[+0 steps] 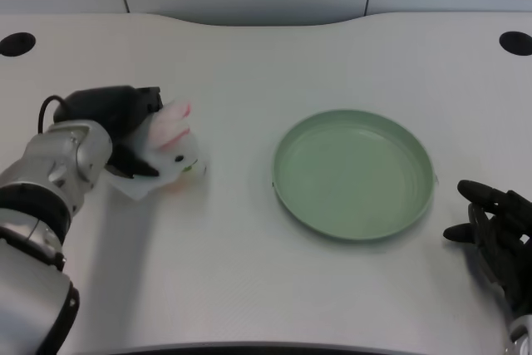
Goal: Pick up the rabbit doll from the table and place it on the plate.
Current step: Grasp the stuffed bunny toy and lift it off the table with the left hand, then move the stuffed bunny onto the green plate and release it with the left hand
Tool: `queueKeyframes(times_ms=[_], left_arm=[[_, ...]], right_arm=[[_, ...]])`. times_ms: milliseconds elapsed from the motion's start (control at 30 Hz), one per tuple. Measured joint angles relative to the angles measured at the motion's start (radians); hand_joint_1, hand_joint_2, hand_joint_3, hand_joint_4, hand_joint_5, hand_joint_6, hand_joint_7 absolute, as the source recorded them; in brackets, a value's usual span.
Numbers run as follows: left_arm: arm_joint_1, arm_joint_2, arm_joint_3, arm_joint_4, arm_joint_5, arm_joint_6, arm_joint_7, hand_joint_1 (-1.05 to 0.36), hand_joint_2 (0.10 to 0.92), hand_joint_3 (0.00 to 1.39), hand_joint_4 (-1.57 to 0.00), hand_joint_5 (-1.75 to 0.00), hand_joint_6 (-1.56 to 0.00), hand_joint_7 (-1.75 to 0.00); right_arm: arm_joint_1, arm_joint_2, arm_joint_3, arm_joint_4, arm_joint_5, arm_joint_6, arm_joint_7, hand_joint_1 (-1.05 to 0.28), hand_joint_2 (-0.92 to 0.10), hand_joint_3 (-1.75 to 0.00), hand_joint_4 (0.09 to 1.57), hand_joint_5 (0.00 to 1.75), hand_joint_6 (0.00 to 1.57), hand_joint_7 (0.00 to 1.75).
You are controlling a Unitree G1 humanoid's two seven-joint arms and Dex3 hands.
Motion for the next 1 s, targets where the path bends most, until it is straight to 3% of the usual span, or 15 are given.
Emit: queueKeyframes(times_ms=[33,67,100,167,233,300,400,500,600,667,700,767,867,1000], left_arm=[[-0.019,0.001,0.002,-0.003,-0.001,-0.002,0.000,-0.23,0.640,0.53,-0.44,-1.17,-0.54,-0.93],[-0.036,0.002,0.007,-0.011,-0.001,-0.007,0.001,-0.19,0.656,0.53,-0.47,-1.51,-0.49,-1.41],[-0.052,0.001,0.012,-0.020,-0.002,-0.016,0.001,-0.18,0.661,0.53,-0.49,-1.63,-0.47,-1.57],[-0.078,-0.007,0.013,-0.033,-0.002,-0.030,0.002,-0.14,0.674,0.54,-0.65,-1.72,-0.55,-1.71],[-0.101,-0.028,0.013,-0.039,-0.001,-0.043,0.002,-0.16,0.679,0.54,-0.72,-1.74,-0.58,-1.74],[-0.119,-0.057,0.013,-0.051,-0.002,-0.061,0.002,-0.22,0.687,0.47,-0.69,-1.74,-0.60,-1.61],[-0.151,-0.110,0.008,-0.066,0.001,-0.074,0.002,-0.20,0.670,0.45,-0.74,-1.75,-0.60,-1.73],[-0.167,-0.151,-0.010,-0.072,0.008,-0.086,0.002,-0.19,0.662,0.44,-0.71,-1.70,-0.62,-1.67],[-0.170,-0.210,-0.031,-0.071,0.016,-0.094,0.004,-0.18,0.619,0.56,-0.74,-1.74,-0.66,-1.69],[-0.171,-0.240,-0.043,-0.071,0.022,-0.103,0.019,-0.20,0.580,0.60,-0.74,-1.69,-0.68,-1.65],[-0.170,-0.254,-0.051,-0.071,0.025,-0.105,0.028,-0.20,0.523,0.66,-0.76,-1.72,-0.69,-1.68],[-0.170,-0.283,-0.069,-0.067,0.036,-0.104,0.035,-0.18,0.484,0.73,-0.80,-1.74,-0.67,-1.73],[-0.166,-0.326,-0.093,-0.059,0.050,-0.100,0.036,-0.21,0.460,0.75,-0.79,-1.75,-0.63,-1.74],[-0.149,-0.370,-0.112,-0.046,0.055,-0.098,0.043,-0.25,0.560,0.63,-0.73,-1.51,-0.65,-1.51]], right_arm=[[-0.001,0.000,0.000,0.000,0.000,0.001,0.000,-0.39,-0.92,-0.30,0.90,1.03,0.92,0.35],[-0.002,-0.001,0.000,0.000,-0.001,0.001,-0.001,-0.38,-0.92,-0.31,0.90,1.02,0.92,0.35],[-0.003,-0.002,0.001,0.000,-0.002,0.002,-0.002,-0.38,-0.92,-0.31,0.90,1.02,0.92,0.35],[-0.003,-0.004,0.003,0.001,-0.008,0.004,-0.012,-0.38,-0.92,-0.32,0.90,1.02,0.92,0.34],[-0.004,-0.008,0.006,0.002,-0.014,0.005,-0.020,-0.38,-0.92,-0.32,0.90,1.02,0.92,0.34],[-0.007,-0.009,0.007,0.006,-0.021,0.005,-0.025,-0.38,-0.92,-0.31,0.90,1.01,0.92,0.34],[-0.012,-0.009,0.009,0.011,-0.027,0.005,-0.026,-0.39,-0.92,-0.31,0.89,1.01,0.92,0.34],[-0.015,-0.009,0.011,0.015,-0.038,0.005,-0.037,-0.40,-0.92,-0.30,0.92,1.01,0.93,0.34],[-0.016,-0.009,0.013,0.014,-0.041,0.010,-0.053,-0.41,-0.92,-0.30,0.93,1.01,0.93,0.34],[-0.020,-0.005,0.016,0.012,-0.040,0.010,-0.046,-0.42,-0.92,-0.31,0.92,1.01,0.93,0.33],[-0.021,-0.004,0.017,0.011,-0.040,0.010,-0.044,-0.41,-0.92,-0.31,0.92,1.00,0.92,0.33],[-0.021,-0.002,0.020,0.011,-0.041,0.009,-0.047,-0.40,-0.92,-0.31,0.93,1.01,0.92,0.33],[-0.021,-0.002,0.034,0.011,-0.056,0.009,-0.067,-0.39,-0.92,-0.31,0.96,1.04,0.93,0.34],[-0.022,-0.001,0.039,0.010,-0.060,0.009,-0.069,-0.38,-0.92,-0.30,0.96,1.07,0.92,0.34]])
